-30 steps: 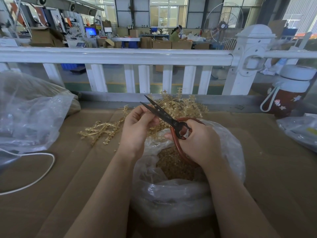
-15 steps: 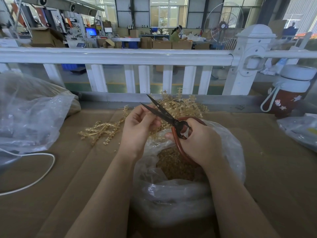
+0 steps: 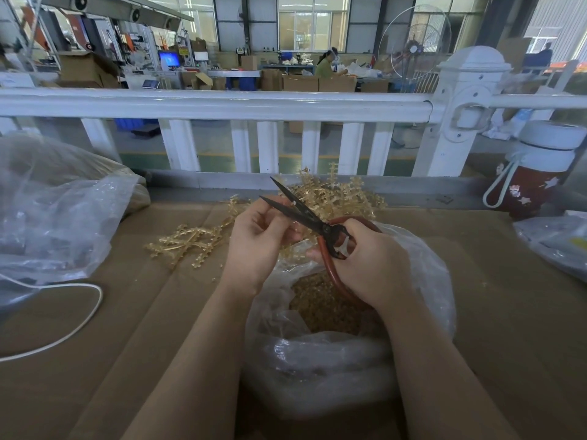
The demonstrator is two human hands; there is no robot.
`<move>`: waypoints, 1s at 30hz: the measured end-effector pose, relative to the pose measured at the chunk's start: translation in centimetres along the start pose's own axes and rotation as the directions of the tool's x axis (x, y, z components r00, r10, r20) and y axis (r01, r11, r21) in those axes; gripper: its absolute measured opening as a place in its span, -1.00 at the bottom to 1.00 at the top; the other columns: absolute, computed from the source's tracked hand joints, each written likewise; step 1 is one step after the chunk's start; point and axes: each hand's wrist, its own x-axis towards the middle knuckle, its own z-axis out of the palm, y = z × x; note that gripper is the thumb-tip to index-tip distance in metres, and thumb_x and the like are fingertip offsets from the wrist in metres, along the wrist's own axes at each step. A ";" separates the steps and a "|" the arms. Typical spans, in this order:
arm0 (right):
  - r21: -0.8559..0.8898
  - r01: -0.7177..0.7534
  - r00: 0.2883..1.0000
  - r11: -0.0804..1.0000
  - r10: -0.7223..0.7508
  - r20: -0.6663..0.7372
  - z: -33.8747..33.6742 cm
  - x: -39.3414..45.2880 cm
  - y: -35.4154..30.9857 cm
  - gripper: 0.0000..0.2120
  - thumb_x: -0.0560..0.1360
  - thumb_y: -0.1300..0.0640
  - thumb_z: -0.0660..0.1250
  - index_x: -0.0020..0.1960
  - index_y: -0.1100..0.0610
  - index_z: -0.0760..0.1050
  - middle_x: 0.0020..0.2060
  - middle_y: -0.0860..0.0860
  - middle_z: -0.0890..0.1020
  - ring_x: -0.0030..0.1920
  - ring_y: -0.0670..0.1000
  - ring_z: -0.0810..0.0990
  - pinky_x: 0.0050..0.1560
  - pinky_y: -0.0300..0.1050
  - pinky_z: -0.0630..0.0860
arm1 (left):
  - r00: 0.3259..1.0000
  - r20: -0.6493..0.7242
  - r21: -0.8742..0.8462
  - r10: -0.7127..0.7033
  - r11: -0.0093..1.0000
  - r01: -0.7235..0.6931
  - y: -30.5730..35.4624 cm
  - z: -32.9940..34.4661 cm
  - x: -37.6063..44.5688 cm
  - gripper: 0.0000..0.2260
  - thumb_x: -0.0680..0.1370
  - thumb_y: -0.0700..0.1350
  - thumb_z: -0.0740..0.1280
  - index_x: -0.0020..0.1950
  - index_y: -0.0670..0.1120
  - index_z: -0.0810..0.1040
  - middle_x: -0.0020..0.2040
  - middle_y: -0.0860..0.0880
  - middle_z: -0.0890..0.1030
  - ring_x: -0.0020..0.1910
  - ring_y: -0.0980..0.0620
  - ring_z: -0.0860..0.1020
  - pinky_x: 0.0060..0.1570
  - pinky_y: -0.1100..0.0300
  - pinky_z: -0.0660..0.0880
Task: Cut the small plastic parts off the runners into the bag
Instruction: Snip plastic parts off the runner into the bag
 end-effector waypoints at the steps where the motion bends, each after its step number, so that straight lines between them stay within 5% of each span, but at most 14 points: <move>1: 0.002 0.000 1.000 1.000 0.000 -0.004 0.0 0.0 0.0 -0.40 0.31 -0.56 0.23 -0.06 -0.04 0.55 -0.24 -0.17 0.62 -0.24 -0.16 0.52 -0.27 -0.39 0.37 | 1.000 -0.001 -0.010 -0.014 1.000 0.014 0.0 0.1 0.0 -0.81 0.60 -0.34 0.27 -0.07 -0.12 0.61 -0.31 -0.08 0.63 -0.38 0.07 0.59 -0.25 0.27 0.55; 22: -0.048 -0.034 0.999 0.998 0.033 -0.029 0.4 0.3 0.5 -0.58 0.41 -0.41 0.41 -0.12 -0.04 0.58 -0.33 -0.18 0.60 -0.29 -0.15 0.53 -0.29 -0.45 0.33 | 0.997 0.077 -0.055 0.003 0.998 0.002 0.2 0.3 -0.1 -0.81 0.63 -0.29 0.24 -0.09 -0.13 0.61 -0.31 0.00 0.62 -0.36 0.06 0.52 -0.25 0.25 0.49; 30: 0.276 -0.134 0.990 0.952 0.143 -0.011 0.4 0.1 0.0 -0.57 0.26 -0.53 0.36 -0.27 -0.17 0.51 -0.30 -0.34 0.61 -0.23 -0.26 0.58 -0.30 -0.40 0.43 | 0.994 0.015 -0.168 -0.108 0.980 0.109 -0.2 -0.3 0.3 -0.82 0.64 -0.25 0.23 -0.11 -0.08 0.55 -0.31 0.00 0.63 -0.33 0.05 0.54 -0.26 0.22 0.49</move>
